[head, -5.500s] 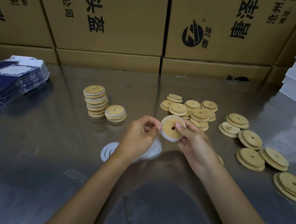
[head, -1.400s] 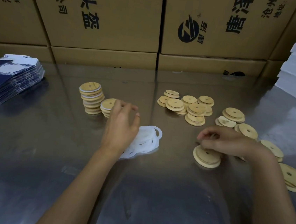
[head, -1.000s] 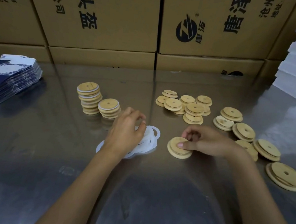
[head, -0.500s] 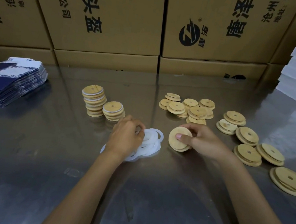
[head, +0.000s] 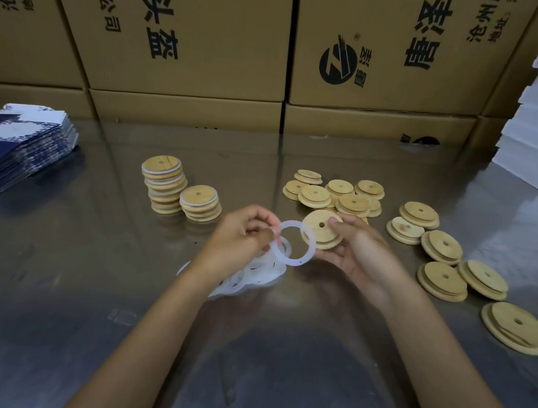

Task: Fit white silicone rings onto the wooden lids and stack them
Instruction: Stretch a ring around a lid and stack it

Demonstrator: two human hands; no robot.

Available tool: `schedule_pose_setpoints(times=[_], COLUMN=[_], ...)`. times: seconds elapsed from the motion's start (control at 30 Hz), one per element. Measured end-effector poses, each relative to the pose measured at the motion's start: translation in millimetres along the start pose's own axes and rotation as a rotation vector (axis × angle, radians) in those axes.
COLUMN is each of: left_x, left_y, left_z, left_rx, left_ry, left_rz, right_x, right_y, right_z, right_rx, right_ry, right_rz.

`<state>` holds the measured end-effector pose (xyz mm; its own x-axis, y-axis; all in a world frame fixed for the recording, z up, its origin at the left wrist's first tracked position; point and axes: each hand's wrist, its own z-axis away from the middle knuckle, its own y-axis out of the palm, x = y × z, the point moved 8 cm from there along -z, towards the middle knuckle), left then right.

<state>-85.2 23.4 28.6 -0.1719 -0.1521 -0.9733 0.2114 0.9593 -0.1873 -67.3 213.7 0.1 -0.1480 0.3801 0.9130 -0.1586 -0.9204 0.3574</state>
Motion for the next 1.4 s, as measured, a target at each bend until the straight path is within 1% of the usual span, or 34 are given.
schedule_pose_setpoints(times=[0.1,0.17,0.23,0.5,0.67,0.83,1.03,1.17,1.4], left_x=[-4.7,-6.1,-7.4,-15.2,-19.3,-18.6,-17.6,-13.6,-8.7], left_y=[10.2,12.1,11.2,2.5,-6.4,-6.2,-1.8,-4.6,-0.7], left_z=[3.4,4.5,5.6,8.7,10.8,8.8,6.9,5.4,3.9], left_rx=[0.029,-0.011,-0.062,-0.212,-0.294,-0.241,-0.18,-0.165,-0.117], left_ry=[0.015,0.034,0.056,0.139,0.174,0.152,0.153,0.126,0.06], left_rz=[0.043,0.027,0.005,-0.042,-0.107,-0.092,-0.179,-0.193,-0.136], right_x=[-2.1,-4.3,-5.2,-9.9,-9.6,-10.6,-11.1,-11.3,-14.9], right_y=[16.7,27.8,34.0,36.0,39.2,40.1,34.9,31.3,25.6], right_z=[5.0,9.7,13.3,15.1,17.6,16.9,14.5,11.9,7.5], right_rx=[0.143,0.251,0.305,0.258,0.317,0.289,0.226,0.215,0.203], right_ry=[0.021,0.028,0.012,-0.06,-0.082,-0.083,-0.095,-0.093,-0.004], right_rz=[0.047,0.113,0.159,0.252,0.311,0.327,0.347,0.34,0.141])
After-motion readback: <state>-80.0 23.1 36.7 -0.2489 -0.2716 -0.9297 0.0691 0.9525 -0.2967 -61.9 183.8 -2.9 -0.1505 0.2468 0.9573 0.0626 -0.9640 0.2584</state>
